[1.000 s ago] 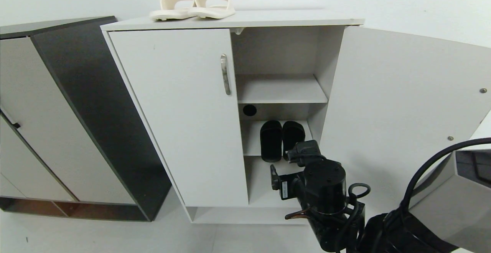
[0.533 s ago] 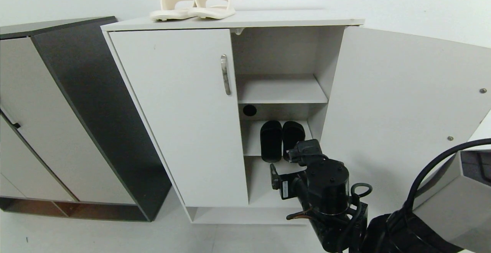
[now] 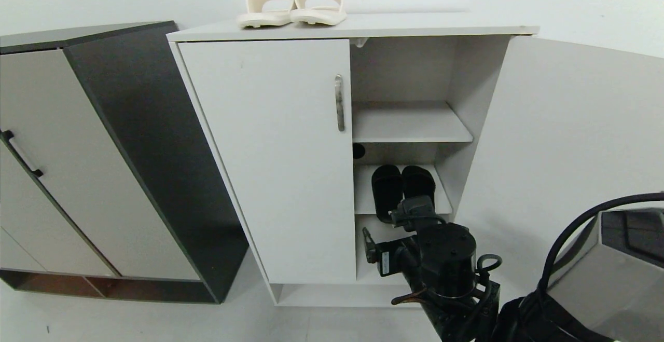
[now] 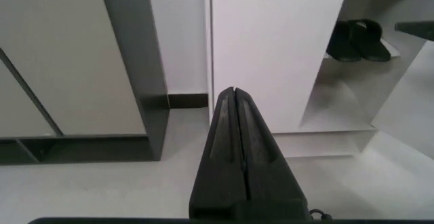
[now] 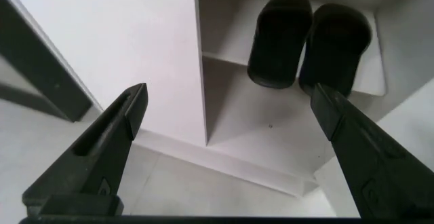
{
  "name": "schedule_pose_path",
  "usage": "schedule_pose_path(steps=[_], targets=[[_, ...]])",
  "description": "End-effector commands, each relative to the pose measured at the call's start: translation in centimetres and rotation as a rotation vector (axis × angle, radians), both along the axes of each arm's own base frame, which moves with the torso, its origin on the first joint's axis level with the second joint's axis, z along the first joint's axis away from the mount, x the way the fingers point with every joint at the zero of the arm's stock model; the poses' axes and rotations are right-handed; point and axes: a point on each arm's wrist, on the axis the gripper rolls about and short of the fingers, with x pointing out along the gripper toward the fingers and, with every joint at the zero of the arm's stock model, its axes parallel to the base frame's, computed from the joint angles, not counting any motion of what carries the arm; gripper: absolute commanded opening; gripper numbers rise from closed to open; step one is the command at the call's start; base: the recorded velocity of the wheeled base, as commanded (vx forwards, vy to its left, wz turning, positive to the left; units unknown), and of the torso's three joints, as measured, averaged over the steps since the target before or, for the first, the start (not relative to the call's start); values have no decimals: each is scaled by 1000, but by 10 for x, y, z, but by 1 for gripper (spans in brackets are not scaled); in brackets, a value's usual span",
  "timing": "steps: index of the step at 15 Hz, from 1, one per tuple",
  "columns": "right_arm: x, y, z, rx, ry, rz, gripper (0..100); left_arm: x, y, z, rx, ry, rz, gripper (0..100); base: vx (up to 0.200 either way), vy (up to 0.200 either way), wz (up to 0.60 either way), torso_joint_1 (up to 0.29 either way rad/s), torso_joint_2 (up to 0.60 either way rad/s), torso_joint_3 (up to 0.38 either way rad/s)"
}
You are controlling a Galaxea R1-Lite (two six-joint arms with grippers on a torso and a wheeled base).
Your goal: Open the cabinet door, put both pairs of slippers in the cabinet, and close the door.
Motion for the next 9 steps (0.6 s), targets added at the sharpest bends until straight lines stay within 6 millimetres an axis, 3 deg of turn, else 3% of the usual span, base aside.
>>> schedule_pose_path(steps=[1, 9], targets=[[1, 0, -7, -20, 14, -3, 100, 0, 0, 0, 0, 2, 1, 0, 0, 200, 0, 7, -2, -7], [1, -6, -11, -16, -5, 29, 100, 0, 0, 0, -1, 2, 1, 0, 0, 200, 0, 2, 1, 2]])
